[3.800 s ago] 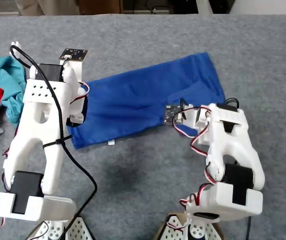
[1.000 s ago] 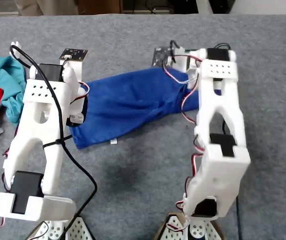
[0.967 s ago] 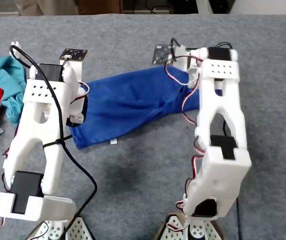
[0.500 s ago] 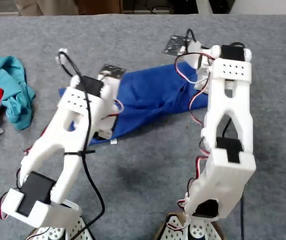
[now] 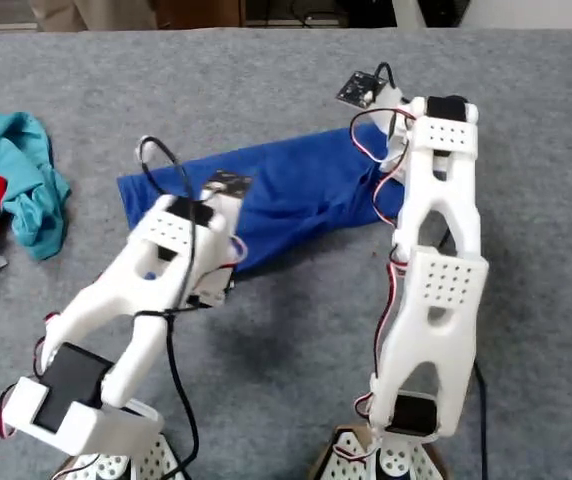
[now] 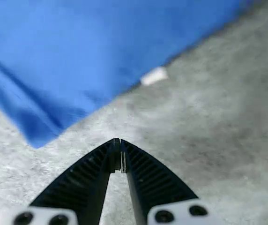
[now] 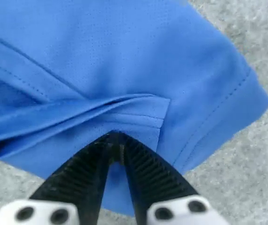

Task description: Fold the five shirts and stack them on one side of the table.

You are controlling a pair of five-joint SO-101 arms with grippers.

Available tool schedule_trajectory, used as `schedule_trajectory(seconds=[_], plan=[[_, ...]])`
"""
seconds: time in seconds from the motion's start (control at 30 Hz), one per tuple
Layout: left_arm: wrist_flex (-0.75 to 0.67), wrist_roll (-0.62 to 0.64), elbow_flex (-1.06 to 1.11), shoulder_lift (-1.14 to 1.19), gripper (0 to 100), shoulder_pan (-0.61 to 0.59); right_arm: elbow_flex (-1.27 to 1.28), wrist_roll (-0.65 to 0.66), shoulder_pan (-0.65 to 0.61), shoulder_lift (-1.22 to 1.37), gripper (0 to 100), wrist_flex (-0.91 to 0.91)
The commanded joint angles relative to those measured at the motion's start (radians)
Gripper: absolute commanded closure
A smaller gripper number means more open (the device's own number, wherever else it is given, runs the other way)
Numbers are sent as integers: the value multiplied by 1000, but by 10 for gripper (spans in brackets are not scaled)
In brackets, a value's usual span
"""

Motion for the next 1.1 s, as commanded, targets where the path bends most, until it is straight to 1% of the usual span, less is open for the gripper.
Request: schedule_trajectory(seconds=[0.0,0.1,0.17,0.3,0.43,0.5,0.57,0.67,0.8,0.97,1.07], plan=[[-26,-3,17,-28,981,-89,-197,-11,-13,67,993,80],[-20,-29,17,-28,981,-144,-312,-9,-13,143,993,127],[-15,-46,12,-28,981,-160,-389,8,-13,185,993,167],[-14,-43,-29,-38,981,-153,-530,14,-18,252,993,238],[-25,3,-120,-31,981,-153,-628,14,-19,306,993,273],[-29,5,-153,-30,981,-155,-661,15,-19,325,993,285],[-71,5,-155,-28,981,-157,-680,15,-19,335,993,293],[-120,6,-133,-28,981,-155,-688,17,-21,340,993,298],[-132,6,-86,-27,981,-157,-688,17,-21,340,993,298],[-233,6,61,-27,981,-157,-687,17,-21,340,993,296],[-241,-2,118,-28,981,-161,-685,17,-19,340,993,293]])
